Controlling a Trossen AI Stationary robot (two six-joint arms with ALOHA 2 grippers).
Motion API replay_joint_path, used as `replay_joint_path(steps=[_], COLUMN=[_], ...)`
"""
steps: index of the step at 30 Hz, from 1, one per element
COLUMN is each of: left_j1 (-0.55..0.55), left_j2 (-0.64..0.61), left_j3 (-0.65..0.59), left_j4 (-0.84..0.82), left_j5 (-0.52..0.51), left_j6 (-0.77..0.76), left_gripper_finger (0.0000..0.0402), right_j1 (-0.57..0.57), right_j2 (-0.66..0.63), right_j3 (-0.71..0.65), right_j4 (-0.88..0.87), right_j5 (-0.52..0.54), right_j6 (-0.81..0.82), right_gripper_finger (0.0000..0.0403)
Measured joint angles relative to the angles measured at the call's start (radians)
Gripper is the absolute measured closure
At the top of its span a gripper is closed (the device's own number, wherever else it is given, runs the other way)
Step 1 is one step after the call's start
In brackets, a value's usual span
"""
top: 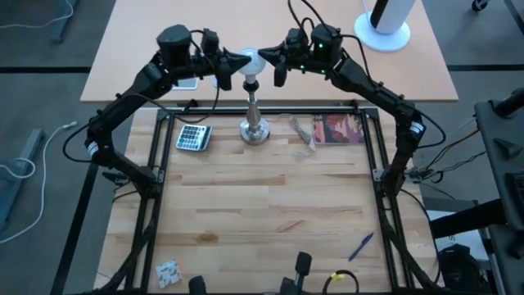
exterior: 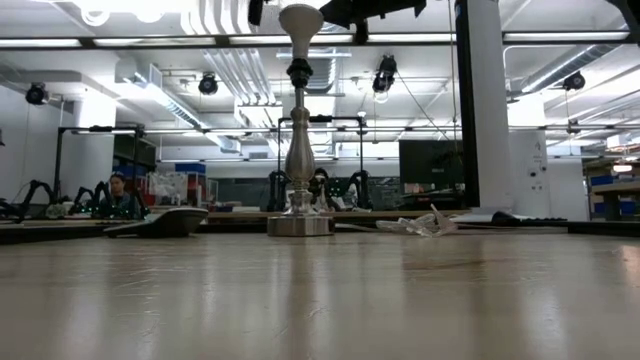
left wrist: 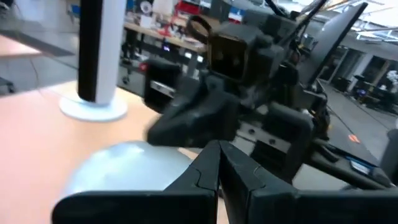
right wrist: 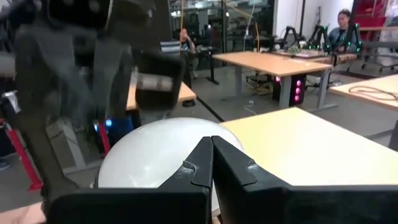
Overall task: Screw lightbulb
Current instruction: Remove the lightbulb from the table lamp
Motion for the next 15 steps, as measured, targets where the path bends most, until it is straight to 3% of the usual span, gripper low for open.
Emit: replay_joint_path(steps=[8, 15], left_j1=[0.047, 0.07], left_j2=[-0.041, -0.039], left_j3=[0.003, -0.021], left_j4=[-0.118, -0.171], left_j5=[-0.14, -0.152], left_j6=[0.171, 0.199], left_gripper_finger=[0.0401, 0.0401], right_j1=[0.001, 0.004], right_j2=[-0.027, -0.018], right_j3=[0.031, 0.019], right_j4=[-0.06, -0.083], right_j5=[-0.008, -0.013], right_j6=[-0.01, -0.012], right_gripper_finger=[0.0403, 0.0403])
